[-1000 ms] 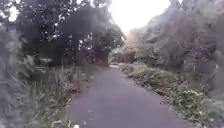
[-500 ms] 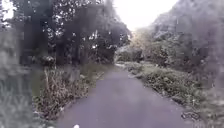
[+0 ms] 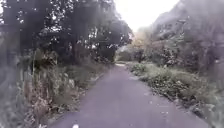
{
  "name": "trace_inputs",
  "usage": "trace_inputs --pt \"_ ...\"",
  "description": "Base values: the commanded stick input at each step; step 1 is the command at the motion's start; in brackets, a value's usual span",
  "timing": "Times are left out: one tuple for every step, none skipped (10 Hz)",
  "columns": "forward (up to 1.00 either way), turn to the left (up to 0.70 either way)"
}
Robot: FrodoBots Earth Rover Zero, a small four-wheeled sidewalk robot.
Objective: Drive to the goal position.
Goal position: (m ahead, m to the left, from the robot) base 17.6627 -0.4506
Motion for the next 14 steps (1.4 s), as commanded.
trace_inputs --pt "0.85 -0.33" --pt "0.85 -0.02" --pt "0.85 0.0" --pt "0.85 0.01" --pt "0.85 0.01" --pt "0.85 0.01" --pt "0.85 0.01" --pt "0.85 0.01" --pt "0.85 0.01" --pt "0.85 0.01" --pt "0.85 0.01" --pt "0.85 0.01" --pt "0.85 0.01" --pt "0.85 0.01"
